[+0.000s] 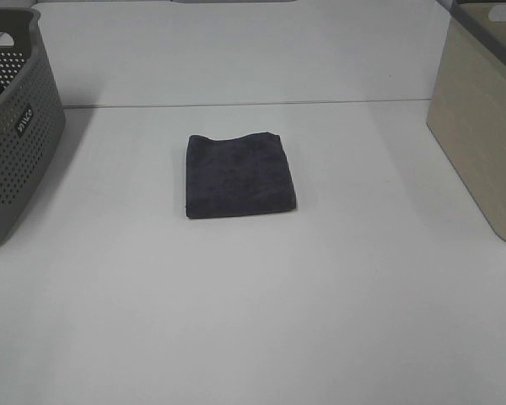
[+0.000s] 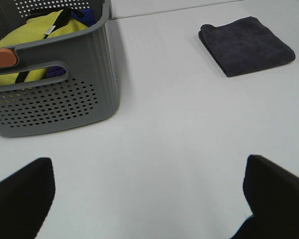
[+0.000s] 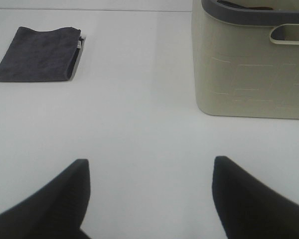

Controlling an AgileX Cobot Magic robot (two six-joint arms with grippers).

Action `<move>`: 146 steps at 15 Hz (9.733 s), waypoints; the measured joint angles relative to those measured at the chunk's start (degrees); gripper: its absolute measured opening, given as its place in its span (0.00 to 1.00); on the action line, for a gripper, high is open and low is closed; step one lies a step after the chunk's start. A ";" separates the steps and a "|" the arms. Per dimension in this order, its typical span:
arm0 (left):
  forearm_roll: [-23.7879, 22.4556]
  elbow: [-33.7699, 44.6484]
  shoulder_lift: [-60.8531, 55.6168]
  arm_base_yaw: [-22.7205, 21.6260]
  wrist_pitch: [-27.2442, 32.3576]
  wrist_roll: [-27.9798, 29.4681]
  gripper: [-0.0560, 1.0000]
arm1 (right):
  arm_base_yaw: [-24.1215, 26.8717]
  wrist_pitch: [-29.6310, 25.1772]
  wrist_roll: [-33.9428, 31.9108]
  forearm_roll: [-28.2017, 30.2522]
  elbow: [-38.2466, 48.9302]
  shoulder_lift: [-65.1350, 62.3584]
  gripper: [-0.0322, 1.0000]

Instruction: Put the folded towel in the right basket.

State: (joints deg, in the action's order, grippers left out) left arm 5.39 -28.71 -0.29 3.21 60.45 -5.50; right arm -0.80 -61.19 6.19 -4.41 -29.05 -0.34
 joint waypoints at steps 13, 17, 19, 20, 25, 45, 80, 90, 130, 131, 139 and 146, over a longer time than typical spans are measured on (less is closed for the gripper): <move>0.00 0.00 0.00 0.00 0.00 0.00 0.98 | 0.00 0.00 0.00 0.00 0.00 0.00 0.68; 0.00 0.00 0.00 0.00 0.00 0.00 0.98 | 0.00 0.00 0.00 0.00 0.00 0.00 0.68; 0.00 0.00 0.00 0.00 0.00 0.00 0.98 | 0.00 0.00 0.00 0.00 0.00 0.00 0.68; 0.00 0.00 0.00 0.00 0.00 0.00 0.98 | 0.00 0.00 0.00 0.00 0.00 0.00 0.68; 0.00 0.00 0.00 0.00 0.00 0.00 0.98 | 0.00 0.00 0.00 0.00 0.00 0.00 0.68; 0.00 0.00 0.00 0.00 0.00 0.00 0.98 | 0.00 0.00 0.00 0.00 0.00 0.00 0.68; 0.00 0.00 0.00 0.00 0.00 0.00 0.98 | -10.49 6.59 12.26 -26.81 -72.02 129.95 0.68; 0.00 0.00 0.00 0.00 0.00 0.00 0.98 | -10.83 0.00 13.98 -38.16 -84.86 146.22 0.67; 0.00 0.00 0.00 0.00 0.00 0.00 0.98 | 15.53 -8.82 3.32 -3.15 -87.66 109.95 0.09; 0.00 0.00 0.00 0.00 0.00 0.00 0.98 | 15.53 -8.82 3.32 -3.15 -87.66 112.01 0.09; 0.00 0.00 0.00 0.00 0.00 0.00 0.98 | 15.53 -8.71 -0.11 -5.39 -87.66 119.23 0.33; 0.00 0.00 0.00 0.00 0.00 0.00 0.98 | 6.13 -8.71 -0.69 -6.19 -87.66 113.90 0.69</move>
State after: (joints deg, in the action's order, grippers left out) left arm 5.39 -28.71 -0.29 3.21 60.45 -5.50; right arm 5.33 -69.90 5.50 -10.60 -116.71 113.56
